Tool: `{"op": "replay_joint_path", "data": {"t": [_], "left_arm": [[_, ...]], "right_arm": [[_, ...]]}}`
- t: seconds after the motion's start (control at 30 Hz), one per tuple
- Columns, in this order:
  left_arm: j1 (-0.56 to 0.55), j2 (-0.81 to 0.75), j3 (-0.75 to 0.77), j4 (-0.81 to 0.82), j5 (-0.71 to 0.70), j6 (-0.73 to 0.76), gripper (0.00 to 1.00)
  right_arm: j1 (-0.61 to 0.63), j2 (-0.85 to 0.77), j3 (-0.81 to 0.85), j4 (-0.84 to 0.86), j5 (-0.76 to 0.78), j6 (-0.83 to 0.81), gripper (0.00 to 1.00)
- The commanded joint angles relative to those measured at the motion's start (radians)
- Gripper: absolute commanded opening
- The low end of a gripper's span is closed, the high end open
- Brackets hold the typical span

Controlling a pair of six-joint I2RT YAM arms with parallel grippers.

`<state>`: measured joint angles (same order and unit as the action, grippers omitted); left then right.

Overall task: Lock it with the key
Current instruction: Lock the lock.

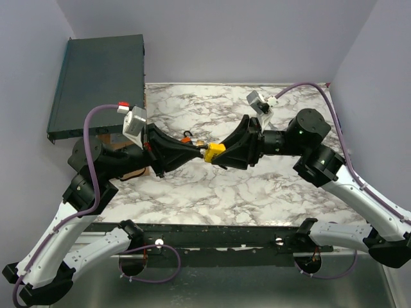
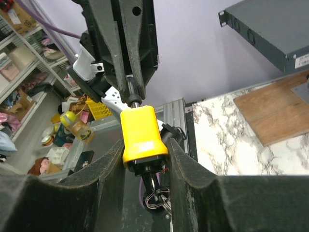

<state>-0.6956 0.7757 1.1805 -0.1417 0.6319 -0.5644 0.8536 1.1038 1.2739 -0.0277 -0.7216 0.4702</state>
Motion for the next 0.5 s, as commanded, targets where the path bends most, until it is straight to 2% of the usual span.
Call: {"op": "replay_joint_path", "data": {"t": [0.0, 0.27, 0.47], "left_arm": [[-0.032, 0.047, -0.054, -0.140, 0.016, 0.061, 0.00], [-0.044, 0.000, -0.099, -0.263, -0.040, 0.125, 0.00], [-0.044, -0.022, -0.124, -0.275, -0.006, 0.122, 0.00]], "right_arm": [[0.047, 0.047, 0.057, 0.036, 0.123, 0.024, 0.01], [0.047, 0.019, 0.058, 0.051, 0.197, 0.042, 0.01], [0.047, -0.011, 0.050, 0.070, 0.225, 0.042, 0.01]]}}
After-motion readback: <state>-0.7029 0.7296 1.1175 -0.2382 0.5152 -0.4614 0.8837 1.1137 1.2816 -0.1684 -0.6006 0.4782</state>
